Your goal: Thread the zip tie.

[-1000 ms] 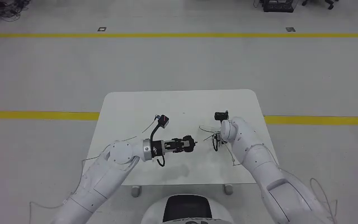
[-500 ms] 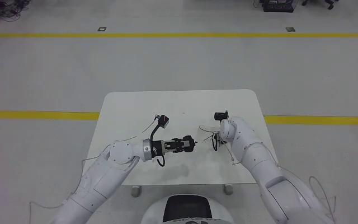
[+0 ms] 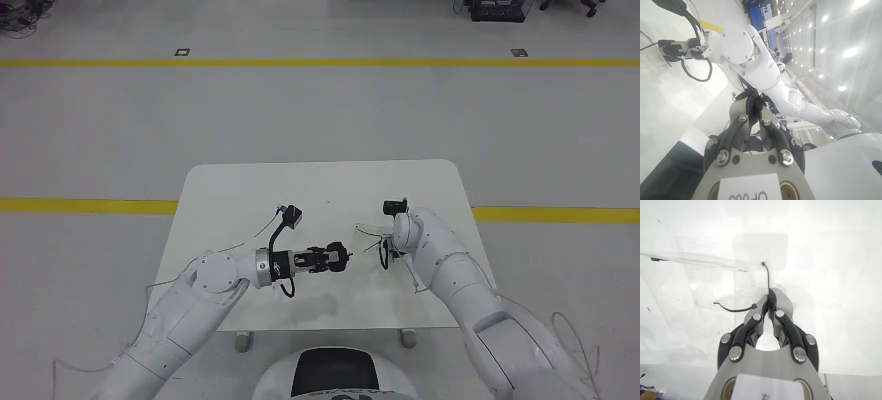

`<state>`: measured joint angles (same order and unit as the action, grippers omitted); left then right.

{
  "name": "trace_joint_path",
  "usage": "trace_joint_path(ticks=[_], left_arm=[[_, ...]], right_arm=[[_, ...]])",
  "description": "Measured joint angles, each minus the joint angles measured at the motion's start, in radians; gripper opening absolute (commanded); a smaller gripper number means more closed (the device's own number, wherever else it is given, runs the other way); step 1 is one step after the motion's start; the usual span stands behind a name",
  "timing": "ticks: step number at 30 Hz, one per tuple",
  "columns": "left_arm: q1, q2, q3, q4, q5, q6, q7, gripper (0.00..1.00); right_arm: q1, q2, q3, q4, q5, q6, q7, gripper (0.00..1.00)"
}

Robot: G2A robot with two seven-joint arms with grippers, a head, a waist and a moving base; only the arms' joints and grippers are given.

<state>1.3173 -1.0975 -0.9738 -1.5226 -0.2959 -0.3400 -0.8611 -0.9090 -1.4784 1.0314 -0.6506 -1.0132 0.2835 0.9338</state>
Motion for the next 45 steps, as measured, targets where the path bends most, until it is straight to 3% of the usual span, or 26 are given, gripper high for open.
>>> trace_joint_path(ticks=[5,10,18,26,29,32,38,45], left_arm=[[0.000,0.000,0.000,0.000,0.000,0.000,0.000,0.00],[0.000,0.000,0.000,0.000,0.000,0.000,0.000,0.00],[0.000,0.000,0.000,0.000,0.000,0.000,0.000,0.00],[0.000,0.000,0.000,0.000,0.000,0.000,0.000,0.00],[0.000,0.000,0.000,0.000,0.000,0.000,0.000,0.00],[0.000,0.000,0.000,0.000,0.000,0.000,0.000,0.00],[0.000,0.000,0.000,0.000,0.000,0.000,0.000,0.00],[0.000,0.000,0.000,0.000,0.000,0.000,0.000,0.00]], right_arm=[[-0.017,0.006,0.006,-0.037,-0.008,0.006,-0.004,0.00],[-0.070,0.030,0.043,-0.141,-0.039,0.025,0.013,0.00],[-0.216,0.079,0.157,-0.401,-0.134,0.057,0.046,0.00],[-0.390,0.098,0.281,-0.683,-0.177,0.053,0.009,0.00],[-0.462,0.106,0.322,-0.789,-0.125,-0.009,-0.043,0.00],[-0.535,0.119,0.379,-0.874,-0.049,-0.140,-0.093,0.00],[-0.609,0.139,0.457,-0.943,0.066,-0.374,-0.115,0.00],[-0.609,0.139,0.458,-0.942,0.067,-0.377,-0.112,0.00]])
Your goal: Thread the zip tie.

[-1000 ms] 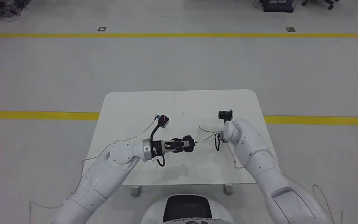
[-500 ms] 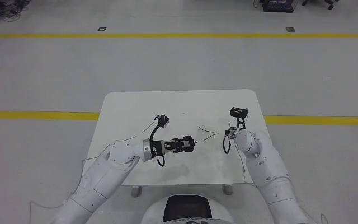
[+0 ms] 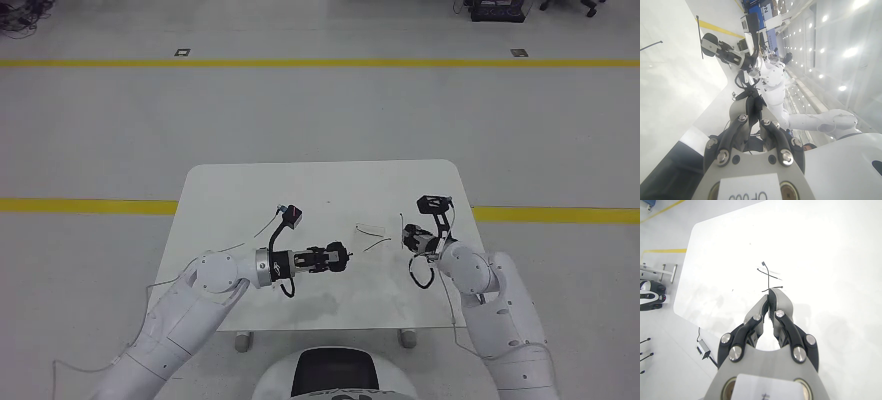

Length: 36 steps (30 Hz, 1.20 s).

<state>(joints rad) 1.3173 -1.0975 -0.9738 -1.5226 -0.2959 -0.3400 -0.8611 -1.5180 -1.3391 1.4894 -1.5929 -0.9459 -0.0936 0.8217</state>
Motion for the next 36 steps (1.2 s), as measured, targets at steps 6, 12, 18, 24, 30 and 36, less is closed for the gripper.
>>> trace_joint_path(ticks=[6,12,18,24,30,36], left_arm=[[0.000,0.000,0.000,0.000,0.000,0.000,0.000,0.00],[0.000,0.000,0.000,0.000,0.000,0.000,0.000,0.00],[0.000,0.000,0.000,0.000,0.000,0.000,0.000,0.00],[0.000,0.000,0.000,0.000,0.000,0.000,0.000,0.00],[0.000,0.000,0.000,0.000,0.000,0.000,0.000,0.00],[0.000,0.000,0.000,0.000,0.000,0.000,0.000,0.00]], right_arm=[[-0.041,0.004,0.020,-0.008,0.102,-0.130,-0.121,0.00],[-0.088,0.031,0.016,-0.053,0.254,-0.249,-0.193,0.00],[-0.108,0.091,-0.034,-0.121,0.401,-0.246,-0.219,0.00],[-0.067,0.153,-0.087,-0.117,0.573,-0.246,-0.182,0.00],[-0.062,0.158,-0.087,-0.112,0.568,-0.246,-0.181,0.00],[-0.067,0.157,-0.092,-0.114,0.571,-0.246,-0.197,0.00]])
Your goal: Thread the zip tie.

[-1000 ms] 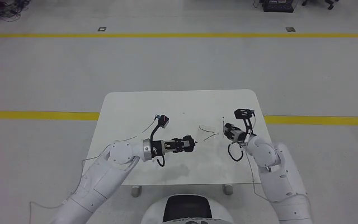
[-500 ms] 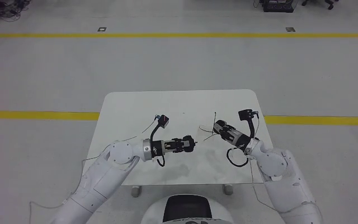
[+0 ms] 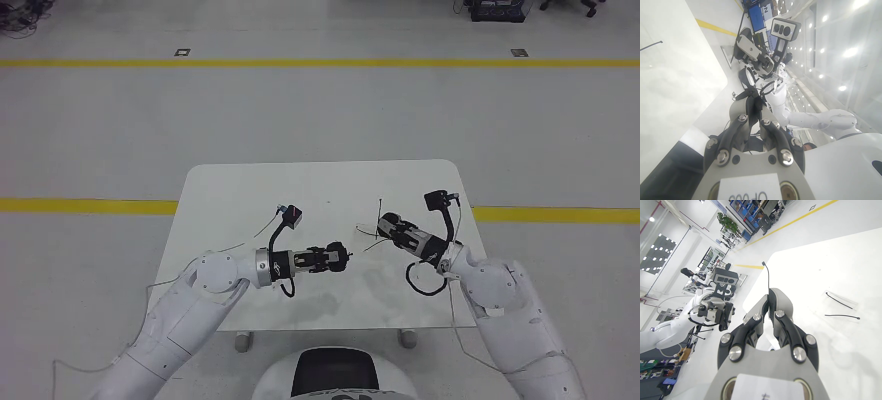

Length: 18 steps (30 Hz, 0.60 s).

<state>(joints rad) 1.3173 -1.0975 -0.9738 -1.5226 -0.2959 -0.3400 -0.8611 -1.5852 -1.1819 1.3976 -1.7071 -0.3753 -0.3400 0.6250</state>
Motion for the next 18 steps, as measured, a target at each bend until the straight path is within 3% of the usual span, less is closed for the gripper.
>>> trace_joint_path(ticks=[7,12,18], left_arm=[[0.000,0.000,0.000,0.000,0.000,0.000,0.000,0.00],[0.000,0.000,0.000,0.000,0.000,0.000,0.000,0.00],[0.000,0.000,0.000,0.000,0.000,0.000,0.000,0.00]], right_arm=[[-0.059,0.015,-0.043,-0.091,0.011,0.000,-0.191,0.00],[-0.082,0.051,-0.106,-0.132,-0.009,0.000,-0.327,0.00],[-0.069,0.107,-0.207,-0.145,-0.037,0.000,-0.503,0.00]])
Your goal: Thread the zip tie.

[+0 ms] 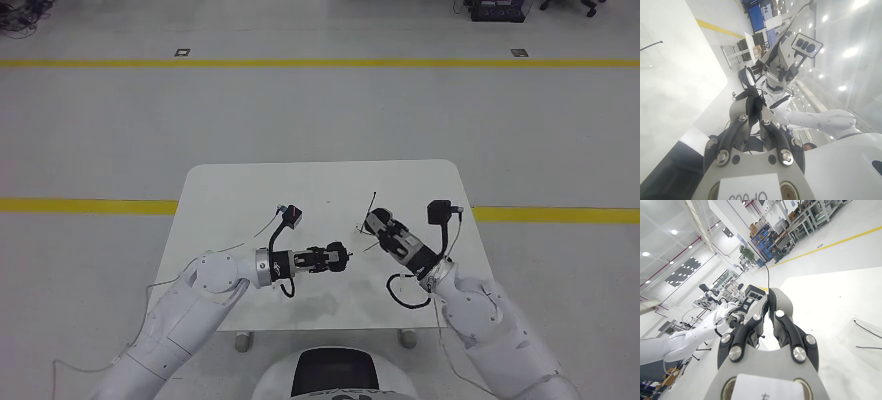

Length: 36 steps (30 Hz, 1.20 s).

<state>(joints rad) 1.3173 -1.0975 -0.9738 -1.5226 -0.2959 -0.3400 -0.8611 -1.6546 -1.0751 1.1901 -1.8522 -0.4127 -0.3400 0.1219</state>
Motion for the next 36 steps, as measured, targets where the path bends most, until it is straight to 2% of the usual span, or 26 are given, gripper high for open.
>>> trace_joint_path(ticks=[8,12,24,31,36], left_arm=[[0.000,0.000,0.000,0.000,0.000,0.000,0.000,0.00],[0.000,0.000,0.000,0.000,0.000,0.000,0.000,0.00],[0.000,0.000,0.000,0.000,0.000,0.000,0.000,0.00],[0.000,0.000,0.000,0.000,0.000,0.000,0.000,0.00],[0.000,0.000,0.000,0.000,0.000,0.000,0.000,0.00]], right_arm=[[0.035,0.093,-0.158,0.029,-0.063,0.000,-0.281,0.00],[0.063,0.137,-0.236,0.052,-0.078,0.000,-0.386,0.00],[0.060,0.135,-0.235,0.058,-0.074,0.004,-0.404,0.00],[0.018,0.123,-0.295,0.094,-0.168,0.000,-0.652,0.00],[0.041,0.124,-0.376,0.140,-0.201,0.000,-0.810,0.00]])
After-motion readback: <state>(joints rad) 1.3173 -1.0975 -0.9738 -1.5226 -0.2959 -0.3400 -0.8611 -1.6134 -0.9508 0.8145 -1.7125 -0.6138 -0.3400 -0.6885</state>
